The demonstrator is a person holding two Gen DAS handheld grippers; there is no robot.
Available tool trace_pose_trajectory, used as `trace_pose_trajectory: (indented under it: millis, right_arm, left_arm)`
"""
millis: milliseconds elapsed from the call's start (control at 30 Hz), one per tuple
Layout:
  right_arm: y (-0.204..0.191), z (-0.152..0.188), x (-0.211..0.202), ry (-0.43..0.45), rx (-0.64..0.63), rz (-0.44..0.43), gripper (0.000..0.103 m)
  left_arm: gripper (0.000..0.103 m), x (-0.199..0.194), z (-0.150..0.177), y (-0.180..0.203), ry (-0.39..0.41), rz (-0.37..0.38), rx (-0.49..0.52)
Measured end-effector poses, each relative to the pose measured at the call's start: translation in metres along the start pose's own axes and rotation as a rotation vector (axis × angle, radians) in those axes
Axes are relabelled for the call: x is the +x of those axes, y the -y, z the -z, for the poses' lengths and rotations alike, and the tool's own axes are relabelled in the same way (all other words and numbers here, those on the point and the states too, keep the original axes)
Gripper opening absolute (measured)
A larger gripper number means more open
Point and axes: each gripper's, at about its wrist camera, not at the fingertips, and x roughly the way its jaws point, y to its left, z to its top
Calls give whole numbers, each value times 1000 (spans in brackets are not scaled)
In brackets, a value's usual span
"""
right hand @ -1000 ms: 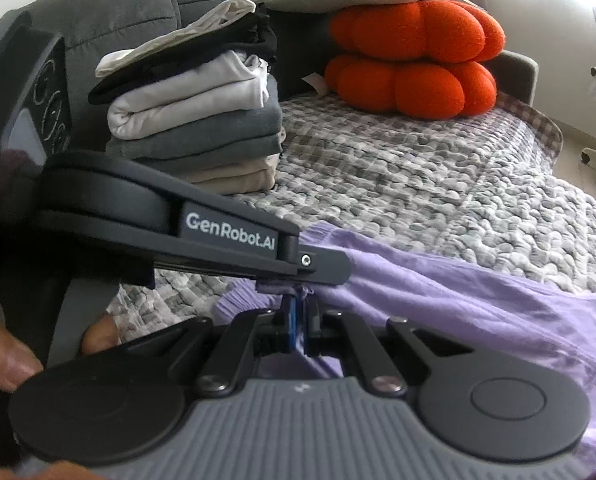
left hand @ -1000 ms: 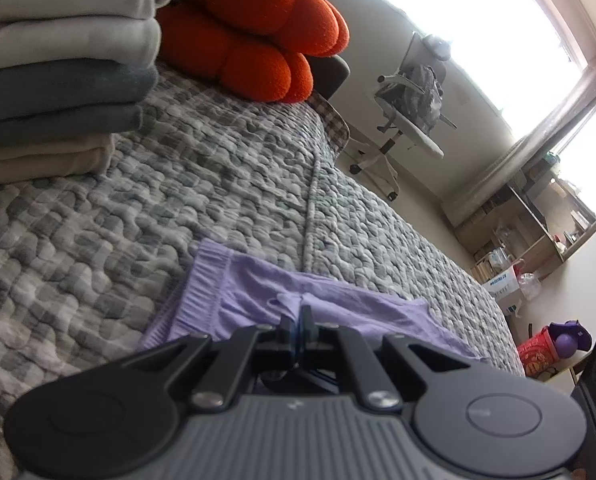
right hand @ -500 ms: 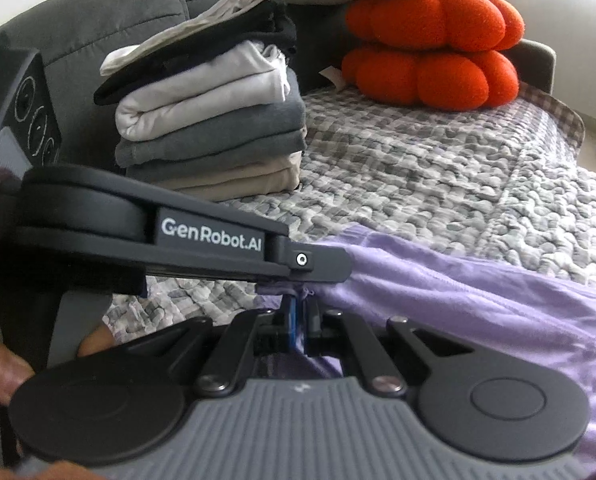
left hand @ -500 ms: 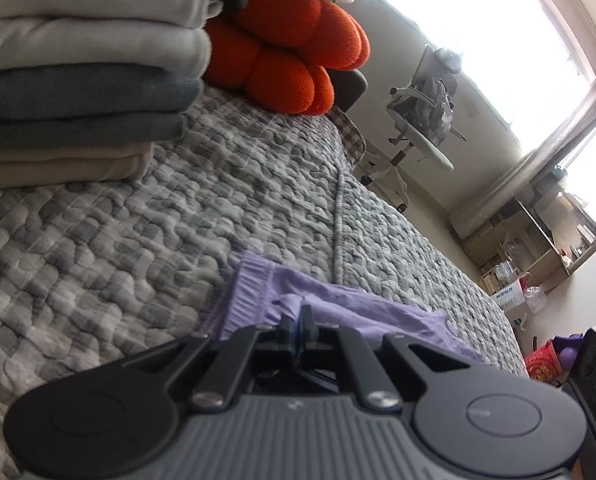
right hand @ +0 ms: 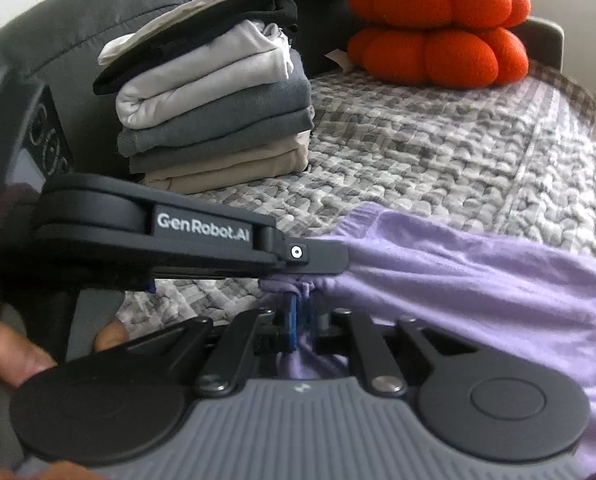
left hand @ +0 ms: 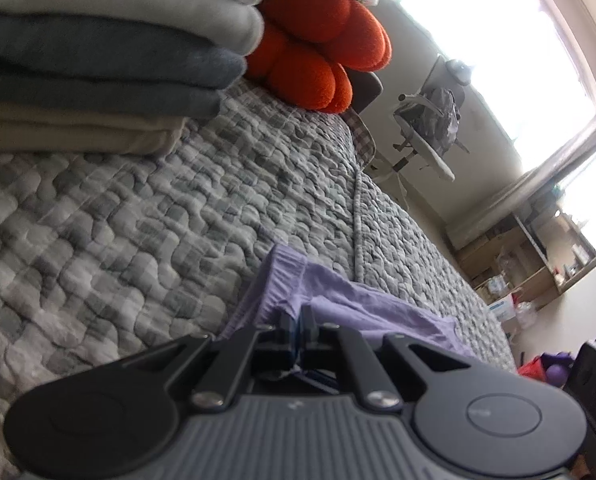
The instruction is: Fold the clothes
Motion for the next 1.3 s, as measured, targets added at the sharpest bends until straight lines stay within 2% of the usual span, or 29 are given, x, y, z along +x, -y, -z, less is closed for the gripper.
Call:
trace_pose_trajectory:
  millis: [133, 167, 200, 233, 433, 633, 700, 767, 1067, 1133, 1300]
  right_arm:
    - [2, 1, -5, -19, 16, -33, 19]
    - [2, 1, -7, -25, 21, -44, 27]
    - [4, 1, -12, -24, 24, -50, 43]
    - [6, 1, -17, -21, 28, -56, 46]
    - [17, 1, -48, -4, 48, -91, 47]
    - [46, 0, -70, 24, 118, -52, 47]
    - [54, 0, -75, 27, 137, -45, 47]
    - [61, 0, -78, 32, 140, -31, 47]
    - [86, 3, -89, 40, 171, 10, 48]
    - [87, 4, -90, 39, 173, 12, 48]
    - [91, 4, -95, 48, 178, 17, 48]
  left_arm:
    - [2, -5, -1, -13, 12, 9, -70]
    - [2, -6, -2, -17, 13, 11, -87]
    - [2, -8, -2, -19, 15, 13, -100]
    - [2, -10, -3, -18, 18, 15, -105]
    - [2, -16, -6, -5, 22, 17, -75]
    - [7, -8, -14, 11, 9, 7, -18]
    - [27, -3, -18, 14, -4, 8, -8]
    - [38, 2, -21, 15, -15, 4, -2]
    - [39, 23, -30, 30, -93, -34, 108]
    - [38, 28, -32, 32, -105, -61, 124]
    - [38, 34, -34, 45, -113, -105, 228]
